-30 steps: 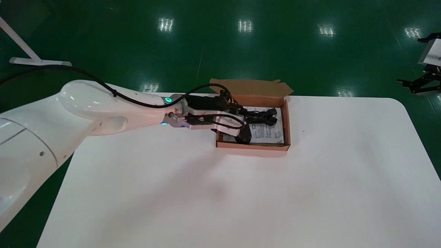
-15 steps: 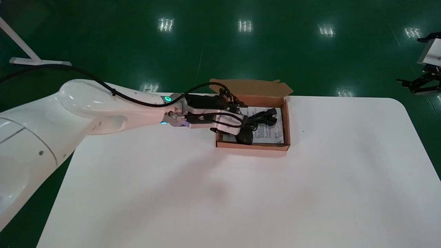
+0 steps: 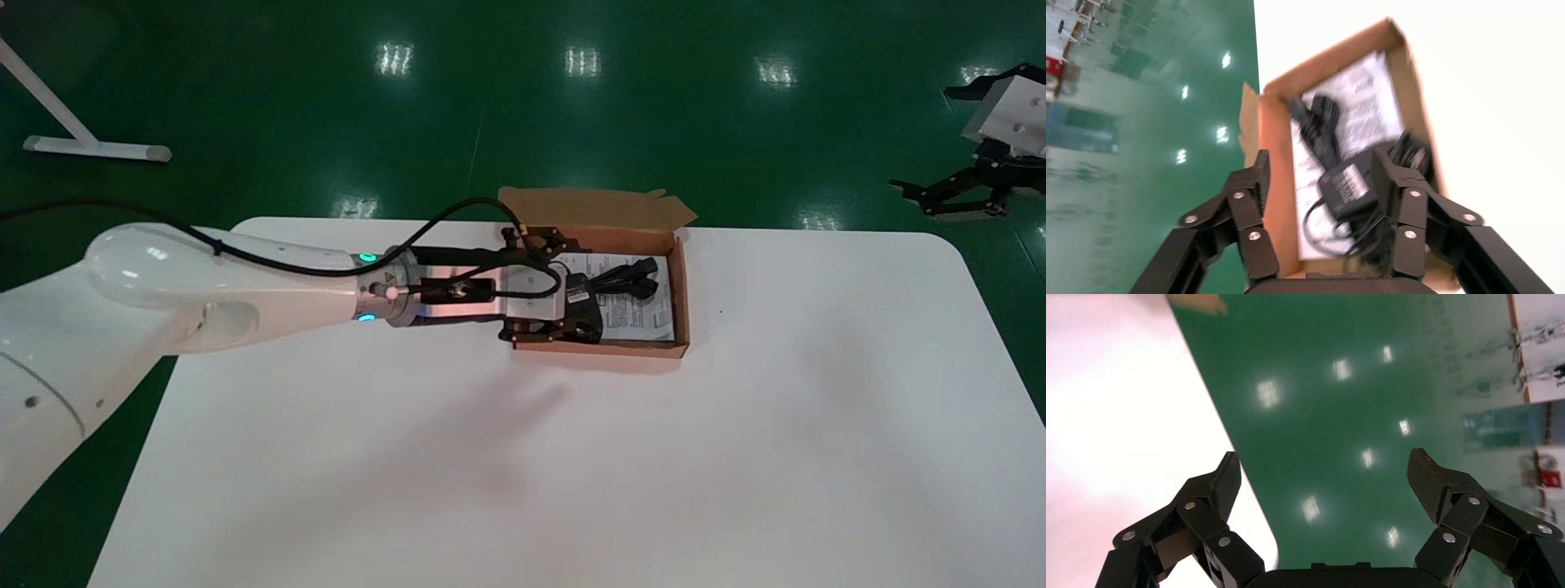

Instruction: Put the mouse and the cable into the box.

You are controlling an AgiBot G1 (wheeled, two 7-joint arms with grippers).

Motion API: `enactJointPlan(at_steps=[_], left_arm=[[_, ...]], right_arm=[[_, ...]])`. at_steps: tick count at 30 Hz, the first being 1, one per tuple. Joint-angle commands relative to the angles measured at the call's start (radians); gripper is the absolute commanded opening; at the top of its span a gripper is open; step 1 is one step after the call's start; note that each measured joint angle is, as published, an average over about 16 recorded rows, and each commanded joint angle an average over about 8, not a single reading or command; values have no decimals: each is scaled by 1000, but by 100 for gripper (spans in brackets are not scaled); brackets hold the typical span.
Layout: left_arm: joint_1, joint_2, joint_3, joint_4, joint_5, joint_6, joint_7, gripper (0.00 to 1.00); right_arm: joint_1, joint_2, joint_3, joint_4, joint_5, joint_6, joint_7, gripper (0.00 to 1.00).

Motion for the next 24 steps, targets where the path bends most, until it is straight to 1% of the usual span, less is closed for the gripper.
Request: enactJointPlan(at_steps=[1,11,24], left_arm=[[21,-26,-37,-29,-5,26,-38,100],[121,-149,-213,-169,-30,154,-220,100],[229,-282,-402,-319,-56,290,-416,100]], right_arm=[[-31,7,10,43,29,-19,36,100],[-179,43,59,252,168,-110,210,100],[-338,82,112,477,317,-209,397,100]])
